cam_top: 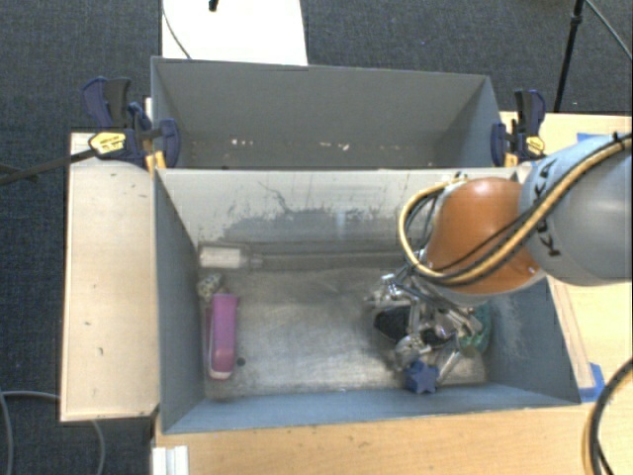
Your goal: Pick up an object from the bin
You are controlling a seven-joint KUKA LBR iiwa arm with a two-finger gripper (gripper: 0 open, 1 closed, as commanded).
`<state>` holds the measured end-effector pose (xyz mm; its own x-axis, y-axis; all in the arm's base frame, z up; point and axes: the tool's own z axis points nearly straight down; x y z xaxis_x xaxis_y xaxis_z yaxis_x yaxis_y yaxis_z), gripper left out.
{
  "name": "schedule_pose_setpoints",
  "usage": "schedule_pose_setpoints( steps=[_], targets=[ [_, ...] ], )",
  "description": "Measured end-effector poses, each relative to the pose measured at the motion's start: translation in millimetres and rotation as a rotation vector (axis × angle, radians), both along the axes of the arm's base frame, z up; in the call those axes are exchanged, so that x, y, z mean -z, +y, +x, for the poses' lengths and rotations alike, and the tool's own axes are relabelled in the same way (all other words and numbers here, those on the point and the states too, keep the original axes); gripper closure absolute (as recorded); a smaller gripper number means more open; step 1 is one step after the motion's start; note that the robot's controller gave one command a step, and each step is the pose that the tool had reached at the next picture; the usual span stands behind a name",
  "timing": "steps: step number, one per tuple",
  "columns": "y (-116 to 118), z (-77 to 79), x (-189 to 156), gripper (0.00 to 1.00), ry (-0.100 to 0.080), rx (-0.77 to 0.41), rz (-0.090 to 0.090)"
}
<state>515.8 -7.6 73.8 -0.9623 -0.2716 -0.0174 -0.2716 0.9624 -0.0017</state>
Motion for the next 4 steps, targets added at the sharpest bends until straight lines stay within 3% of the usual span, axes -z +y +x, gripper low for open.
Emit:
schedule_pose_setpoints(
  steps=[1, 2, 3, 4],
  targets=[
    [86, 4.5, -53, 0.00, 0.008, -0.109, 0.001],
    [7, 28.9, -92, 0.00, 0.008, -0.077, -0.007],
    [-50, 36.8, -20, 0.00, 0.018, -0.313, -0.006],
    [-52, 27.0, -12, 0.00, 0.000, -0.500, -0.004]
  ],
)
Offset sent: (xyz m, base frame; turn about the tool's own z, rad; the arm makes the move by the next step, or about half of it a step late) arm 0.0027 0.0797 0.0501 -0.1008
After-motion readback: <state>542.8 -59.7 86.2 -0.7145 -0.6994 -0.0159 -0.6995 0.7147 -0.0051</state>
